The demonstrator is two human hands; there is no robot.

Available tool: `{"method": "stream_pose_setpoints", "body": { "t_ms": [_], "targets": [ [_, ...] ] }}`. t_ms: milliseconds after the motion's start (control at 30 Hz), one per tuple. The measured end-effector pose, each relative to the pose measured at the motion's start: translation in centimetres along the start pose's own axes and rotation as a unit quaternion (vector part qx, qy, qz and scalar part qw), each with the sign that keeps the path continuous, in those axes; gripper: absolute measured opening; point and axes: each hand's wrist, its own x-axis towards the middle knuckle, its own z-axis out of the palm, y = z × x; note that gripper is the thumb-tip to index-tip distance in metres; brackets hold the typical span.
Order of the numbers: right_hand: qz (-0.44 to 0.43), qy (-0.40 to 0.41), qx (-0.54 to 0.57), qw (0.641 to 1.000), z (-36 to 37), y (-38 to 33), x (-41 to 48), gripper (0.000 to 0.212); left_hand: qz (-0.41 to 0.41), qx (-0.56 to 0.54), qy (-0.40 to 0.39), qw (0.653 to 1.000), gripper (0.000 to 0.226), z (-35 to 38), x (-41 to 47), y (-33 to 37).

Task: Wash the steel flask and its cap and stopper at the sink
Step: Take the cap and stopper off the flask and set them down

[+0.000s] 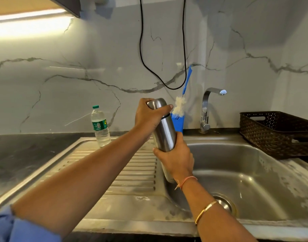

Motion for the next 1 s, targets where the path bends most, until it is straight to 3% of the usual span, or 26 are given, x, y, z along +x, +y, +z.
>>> {"method": "stream_pose_setpoints", "body": {
  "t_ms": [133, 233, 400, 533, 633, 733, 900, 1000],
  "targets": [
    [0.03, 0.024, 0.024, 0.999, -0.5, 1.0, 0.8, 0.066, -0.026, -0.036, -0.108, 0.993, 0.059, 0.6, -0.4, -0.4],
    [0.061, 0.027, 0.105, 0.992, -0.6, 1.5, 1.1, 0.068, -0.013, -0.055, -0.176, 0.983, 0.065, 0.2, 0.2, -0.5],
    [0.017, -0.038, 0.203, 0.978, -0.4, 1.9, 1.1, 0.069, -0.055, -0.132, -0.275, 0.951, 0.108, -1.5, 2.3, 0.3],
    [-0.004, -0.064, 0.206, 0.977, 0.2, 1.5, 0.7, 0.068, -0.079, -0.149, -0.363, 0.916, 0.067, -2.6, 3.0, 1.1],
    [0.0, -0.009, 0.115, 0.993, 0.1, 1.3, 0.5, 0.068, -0.048, -0.058, -0.301, 0.951, 0.042, -1.5, 2.4, 1.0],
    [0.031, 0.05, 0.044, 0.997, -0.1, 1.4, 0.5, 0.066, -0.046, 0.048, -0.174, 0.982, 0.055, 0.7, 0.8, 0.9],
    [0.06, 0.055, 0.099, 0.992, -0.3, 1.9, 0.8, 0.071, -0.025, 0.087, -0.26, 0.961, 0.05, 0.9, 0.3, 1.8],
    [0.036, 0.043, 0.095, 0.994, -0.5, 2.1, 1.0, 0.073, -0.03, 0.064, -0.205, 0.976, 0.08, 0.2, 0.9, 2.0]
  ]
}}
